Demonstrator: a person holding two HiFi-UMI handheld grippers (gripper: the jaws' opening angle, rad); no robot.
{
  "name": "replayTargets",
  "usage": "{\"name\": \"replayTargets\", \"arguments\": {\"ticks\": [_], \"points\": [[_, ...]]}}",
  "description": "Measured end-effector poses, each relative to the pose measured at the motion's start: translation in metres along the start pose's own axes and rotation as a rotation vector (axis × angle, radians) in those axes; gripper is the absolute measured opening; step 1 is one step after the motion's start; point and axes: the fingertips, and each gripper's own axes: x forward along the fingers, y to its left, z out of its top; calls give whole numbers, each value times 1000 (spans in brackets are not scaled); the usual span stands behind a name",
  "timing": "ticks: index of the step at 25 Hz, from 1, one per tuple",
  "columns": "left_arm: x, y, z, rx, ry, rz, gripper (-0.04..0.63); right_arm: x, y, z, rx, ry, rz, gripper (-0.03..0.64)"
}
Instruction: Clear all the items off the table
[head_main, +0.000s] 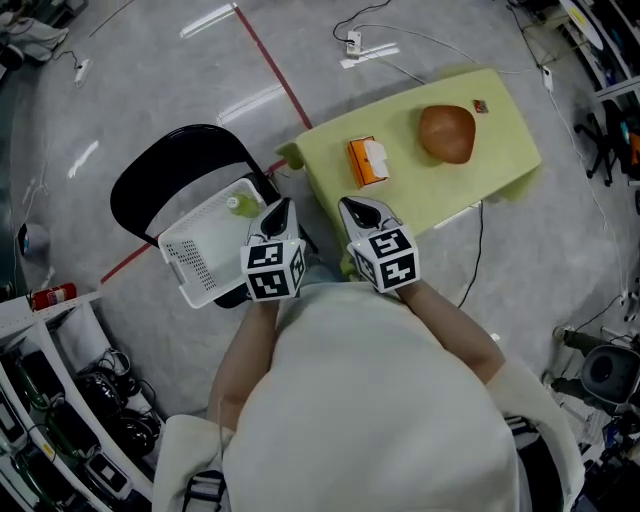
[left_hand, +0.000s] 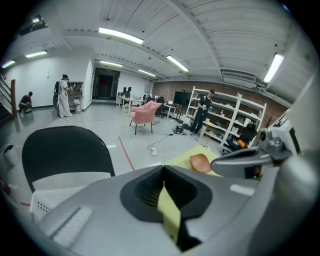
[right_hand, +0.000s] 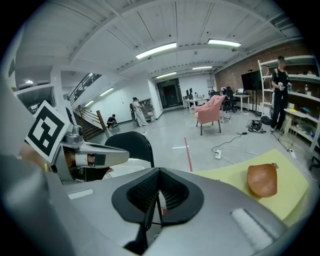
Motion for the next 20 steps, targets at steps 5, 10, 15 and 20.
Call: {"name": "replayTargets", "arguments": {"ticks": [5,10,15,20], "points": [[13,-29,-2,-33,17,-63,9,-16,-24,-9,36,1,-33,-2],[33,-56,-2,-15,33,-56,9,-33,-53,-22,53,22,-45,-2],[56,-87,-3,-29,33,-49,9,-50,-88,-35,64,50,-50,-2],[81,-110,-13,-49,62,-15,9,-63,-123,-51,87,74,-53,-2]]}}
